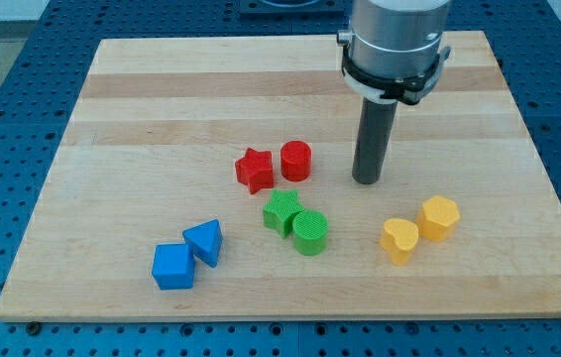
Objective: Place the red star vertically above the hexagon
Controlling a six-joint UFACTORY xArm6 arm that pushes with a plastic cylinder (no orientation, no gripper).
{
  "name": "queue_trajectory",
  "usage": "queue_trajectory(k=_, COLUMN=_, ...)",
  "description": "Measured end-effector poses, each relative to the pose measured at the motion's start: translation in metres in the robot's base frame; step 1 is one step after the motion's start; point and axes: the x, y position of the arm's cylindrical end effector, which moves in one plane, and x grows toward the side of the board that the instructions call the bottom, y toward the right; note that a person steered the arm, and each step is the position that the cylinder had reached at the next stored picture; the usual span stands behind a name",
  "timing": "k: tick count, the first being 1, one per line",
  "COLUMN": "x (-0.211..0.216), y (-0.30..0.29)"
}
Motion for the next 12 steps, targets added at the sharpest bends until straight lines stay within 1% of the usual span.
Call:
queue_trajectory(k=2, x=-0.001, y=-0.08)
queue_trajectory(k=3, x=0.0, y=-0.085)
queue_trajectory(k=4, x=0.003, y=-0.072)
queue_trajectory(k=5, x=0.006, y=-0.073)
queue_trajectory(k=9, x=0.024, y=-0.23)
queue_trajectory(k=10, x=0.017, y=-0.236)
queue_trajectory(k=11, x=0.014, y=-0.227)
queue_trajectory(k=12, x=-0.002, y=-0.218)
